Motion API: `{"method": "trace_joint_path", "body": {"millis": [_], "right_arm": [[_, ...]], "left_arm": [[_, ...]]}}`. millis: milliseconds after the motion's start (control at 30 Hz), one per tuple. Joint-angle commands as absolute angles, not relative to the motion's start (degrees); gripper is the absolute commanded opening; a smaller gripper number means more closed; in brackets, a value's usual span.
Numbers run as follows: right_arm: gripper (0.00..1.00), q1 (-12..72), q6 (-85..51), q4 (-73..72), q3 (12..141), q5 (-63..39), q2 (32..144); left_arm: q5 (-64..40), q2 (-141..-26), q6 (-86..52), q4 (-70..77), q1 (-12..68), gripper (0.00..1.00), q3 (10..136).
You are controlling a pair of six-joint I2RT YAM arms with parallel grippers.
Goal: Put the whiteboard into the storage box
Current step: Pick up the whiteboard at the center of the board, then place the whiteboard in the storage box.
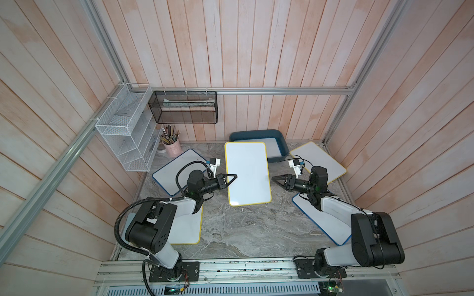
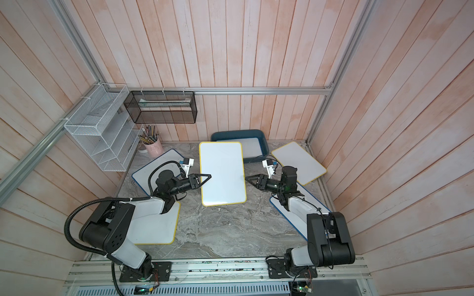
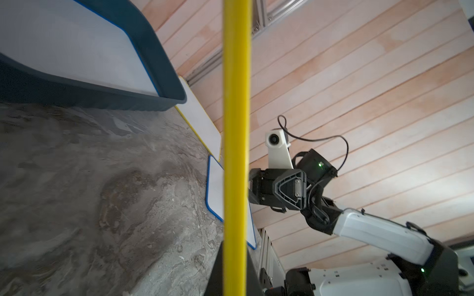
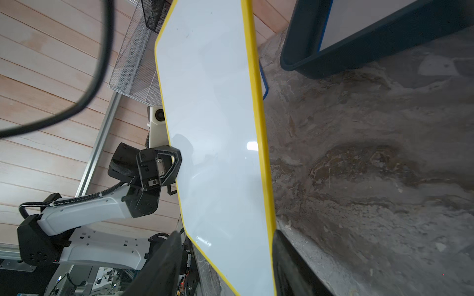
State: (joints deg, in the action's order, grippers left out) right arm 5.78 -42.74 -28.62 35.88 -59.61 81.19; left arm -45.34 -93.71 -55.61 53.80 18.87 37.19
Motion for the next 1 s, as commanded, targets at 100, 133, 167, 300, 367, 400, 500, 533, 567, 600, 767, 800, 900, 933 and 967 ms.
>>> {"method": "trace_joint_path", "body": {"millis": [100,133,167,300,367,400,500,533,567,600,767,800,900,933,967], "right_arm": [[0.57,1.0,-39.5,-22.6,35.8,-54.7,79.0],[0.58,0.4,-39.6,-22.8,35.3,-54.8,78.7],[0.58,-0.2,-39.4,-22.5,34.9,-54.8,78.4],[0.58,-1.3,-37.0,-20.0,34.1,-54.2,76.8],[0.58,-1.8,-34.5,-17.5,34.2,-53.5,75.9],[0.58,-2.0,-33.5,-16.6,34.1,-53.0,75.4],[0.57,-2.5,-31.3,-14.9,34.4,-52.3,74.5],[0.58,-2.5,-30.6,-14.5,34.6,-52.3,74.3],[0.58,-2.7,-30.0,-13.9,34.9,-52.5,74.1],[0.58,-2.8,-29.4,-13.4,35.1,-52.6,73.9],[0.58,-3.8,-27.3,-11.3,35.2,-52.7,71.5],[0.58,-3.9,-28.2,-12.5,34.5,-53.4,71.1],[0.58,-4.0,-29.6,-13.3,33.1,-53.1,69.8],[0.58,-4.1,-29.7,-13.2,32.5,-52.7,69.2],[0.58,-4.2,-29.7,-13.0,31.9,-52.6,68.7]], "left_arm": [[-33.0,-94.9,-65.4,65.2,18.6,0.00,38.7],[-31.1,-95.0,-66.2,65.4,18.8,0.00,39.2],[-28.8,-95.0,-66.8,65.4,19.1,0.00,39.8],[-21.8,-96.6,-68.8,62.8,20.8,0.00,44.5],[-19.3,-98.6,-70.6,62.0,21.8,0.00,47.3],[-17.4,-99.5,-72.0,61.7,22.5,0.00,48.4],[-10.4,-101.9,-75.2,61.5,24.8,0.00,50.5],[-7.5,-102.8,-76.3,62.0,25.9,0.00,51.0],[-4.1,-103.8,-77.4,61.8,27.2,0.00,51.9],[-1.5,-104.6,-78.5,60.8,28.1,0.00,52.9],[7.8,-111.2,-81.1,53.7,33.2,0.00,64.2],[9.3,-112.5,-81.4,52.8,34.0,0.00,66.4],[15.1,-116.5,-82.4,48.8,36.4,0.00,73.3],[17.3,-117.8,-82.7,47.9,37.2,0.00,75.4],[19.2,-118.9,-83.4,46.7,37.9,0.00,77.4]]}}
